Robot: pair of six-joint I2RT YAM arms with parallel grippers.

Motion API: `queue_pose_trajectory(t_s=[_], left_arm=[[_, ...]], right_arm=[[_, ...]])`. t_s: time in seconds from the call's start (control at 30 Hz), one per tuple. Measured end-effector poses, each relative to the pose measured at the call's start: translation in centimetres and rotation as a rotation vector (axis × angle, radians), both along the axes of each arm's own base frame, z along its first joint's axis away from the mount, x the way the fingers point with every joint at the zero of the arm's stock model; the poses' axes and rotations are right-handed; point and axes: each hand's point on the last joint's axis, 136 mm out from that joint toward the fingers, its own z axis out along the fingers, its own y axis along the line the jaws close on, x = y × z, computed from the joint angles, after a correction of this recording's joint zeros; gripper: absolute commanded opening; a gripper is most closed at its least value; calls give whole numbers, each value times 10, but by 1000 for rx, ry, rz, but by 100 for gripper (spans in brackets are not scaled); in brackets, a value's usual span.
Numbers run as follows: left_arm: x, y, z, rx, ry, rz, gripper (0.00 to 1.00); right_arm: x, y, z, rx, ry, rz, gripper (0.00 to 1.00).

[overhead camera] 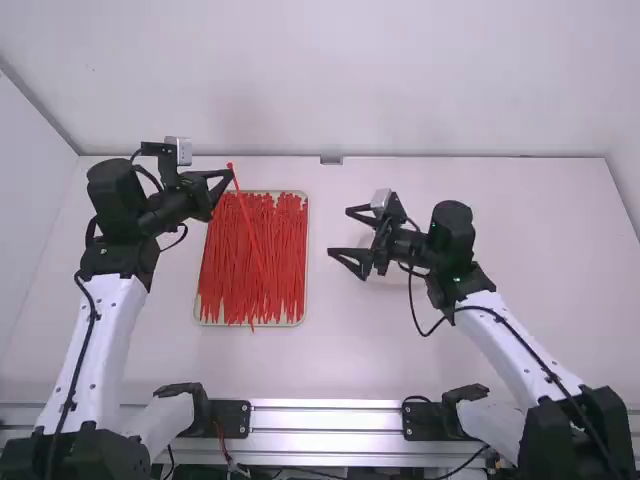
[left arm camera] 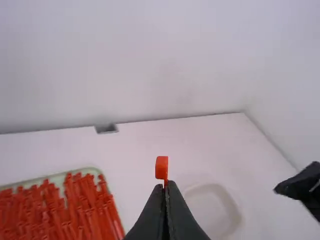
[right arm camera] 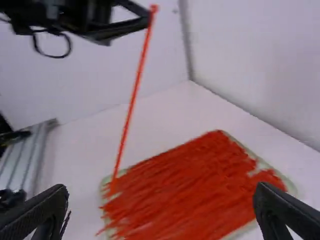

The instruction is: Fasten the cable tie

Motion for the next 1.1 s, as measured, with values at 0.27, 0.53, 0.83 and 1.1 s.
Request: queue_pose_trajectory(t_s=[0.27,0.53,0.83,1.1], left_arm=[[-17,-24,30,-62,-103,-187,1],[-43,-60,44,-112,-131,-387,1],[-67,-106,50,-118,-154,-549,1],[-65,-107,47,-120,-137,-537,1]], right_arm=[[-17,37,-1,54,-24,154,98],[-19,49,6,112,-3,193,98],[-47,72,8,126,22,290,75],[-57,69,12,132,5,357,0]])
